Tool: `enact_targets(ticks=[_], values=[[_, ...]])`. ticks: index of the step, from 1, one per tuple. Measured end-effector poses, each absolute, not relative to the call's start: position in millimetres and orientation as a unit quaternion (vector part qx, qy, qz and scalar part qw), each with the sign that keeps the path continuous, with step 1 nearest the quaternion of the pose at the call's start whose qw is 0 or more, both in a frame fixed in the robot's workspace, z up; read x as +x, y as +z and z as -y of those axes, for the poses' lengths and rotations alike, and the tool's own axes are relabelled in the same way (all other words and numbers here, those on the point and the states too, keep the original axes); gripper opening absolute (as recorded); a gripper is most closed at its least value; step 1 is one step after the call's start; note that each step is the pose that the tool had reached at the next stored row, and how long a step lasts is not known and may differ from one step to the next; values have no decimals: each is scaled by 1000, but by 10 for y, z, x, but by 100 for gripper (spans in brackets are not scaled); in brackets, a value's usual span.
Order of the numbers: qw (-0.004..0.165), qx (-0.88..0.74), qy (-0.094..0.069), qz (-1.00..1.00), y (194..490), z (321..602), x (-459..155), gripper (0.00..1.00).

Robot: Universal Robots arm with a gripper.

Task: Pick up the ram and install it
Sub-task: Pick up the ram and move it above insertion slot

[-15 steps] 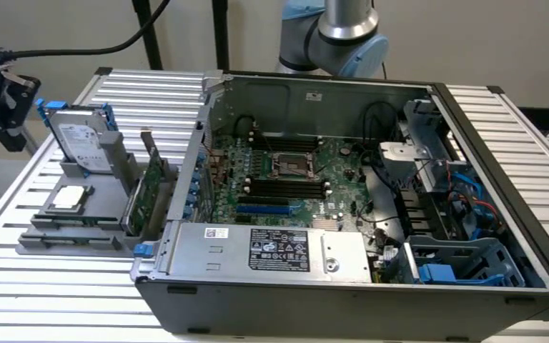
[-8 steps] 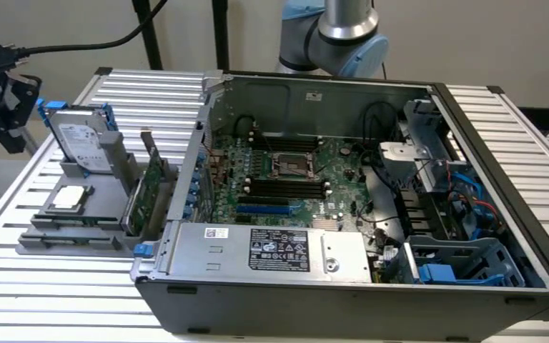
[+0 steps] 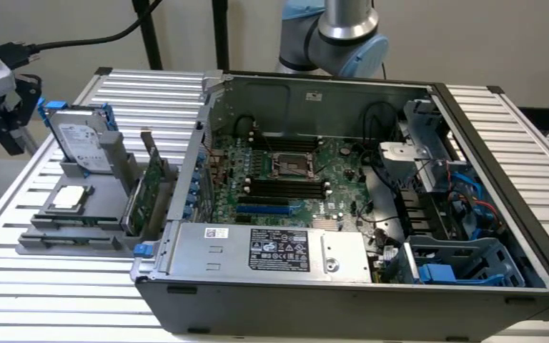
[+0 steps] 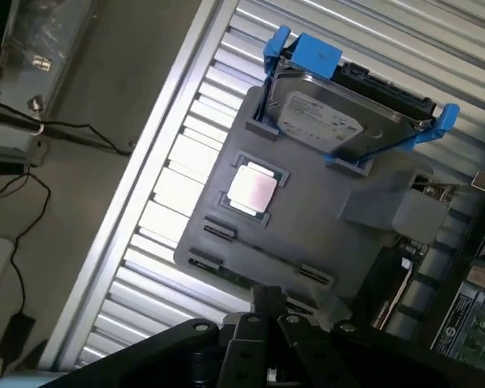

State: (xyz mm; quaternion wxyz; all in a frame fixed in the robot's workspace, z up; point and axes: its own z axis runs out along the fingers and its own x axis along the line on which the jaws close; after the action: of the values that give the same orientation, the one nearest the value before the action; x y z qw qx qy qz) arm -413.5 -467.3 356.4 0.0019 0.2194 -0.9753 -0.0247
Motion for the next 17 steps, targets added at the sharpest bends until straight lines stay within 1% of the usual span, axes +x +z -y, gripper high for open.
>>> enact_targets(ticks=[17], values=[[7, 367, -24, 930, 3497, 4673, -4135, 0]])
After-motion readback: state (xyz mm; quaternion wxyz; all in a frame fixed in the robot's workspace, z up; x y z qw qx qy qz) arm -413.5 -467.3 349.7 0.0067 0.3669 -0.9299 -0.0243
